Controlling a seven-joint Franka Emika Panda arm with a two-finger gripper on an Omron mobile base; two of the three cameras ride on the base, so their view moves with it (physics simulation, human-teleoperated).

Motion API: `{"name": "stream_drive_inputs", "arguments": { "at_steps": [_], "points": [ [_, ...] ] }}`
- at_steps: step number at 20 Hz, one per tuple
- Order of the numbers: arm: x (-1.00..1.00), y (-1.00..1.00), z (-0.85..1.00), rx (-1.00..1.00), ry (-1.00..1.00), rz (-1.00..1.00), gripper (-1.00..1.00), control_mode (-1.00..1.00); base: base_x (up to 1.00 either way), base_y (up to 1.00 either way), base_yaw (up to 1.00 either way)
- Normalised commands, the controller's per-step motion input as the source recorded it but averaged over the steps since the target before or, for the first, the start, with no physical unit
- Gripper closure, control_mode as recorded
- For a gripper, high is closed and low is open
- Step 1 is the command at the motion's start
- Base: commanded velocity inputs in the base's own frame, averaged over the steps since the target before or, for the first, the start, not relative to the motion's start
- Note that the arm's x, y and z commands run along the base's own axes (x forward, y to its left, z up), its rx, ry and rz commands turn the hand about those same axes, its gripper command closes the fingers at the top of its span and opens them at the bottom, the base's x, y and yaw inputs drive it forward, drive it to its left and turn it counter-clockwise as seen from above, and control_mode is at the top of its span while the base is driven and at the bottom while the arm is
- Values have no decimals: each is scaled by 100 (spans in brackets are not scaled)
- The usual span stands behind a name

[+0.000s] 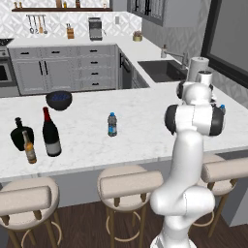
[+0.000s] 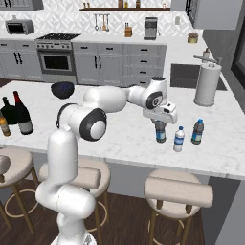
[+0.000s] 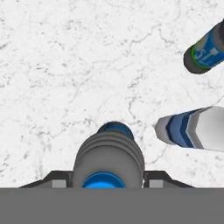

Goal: Move the plastic bottles in the middle to the plastics group, and the glass bottles in the middle to the glass group.

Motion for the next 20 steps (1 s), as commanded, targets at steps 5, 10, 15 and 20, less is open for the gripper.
{"name": "stream_drive_inputs", "arguments": {
  "at_steps": [5,10,15,20],
  "points": [
    [30,-17,-38,0,-21,0,100,-100,0,0,0],
    [37,-21,-32,0,-2,0,100,-100,0,0,0],
    [38,-14,-34,0,2,-2,100,-100,0,0,0],
    [30,-11,-35,0,3,-3,100,-100,0,0,0]
  ]
}}
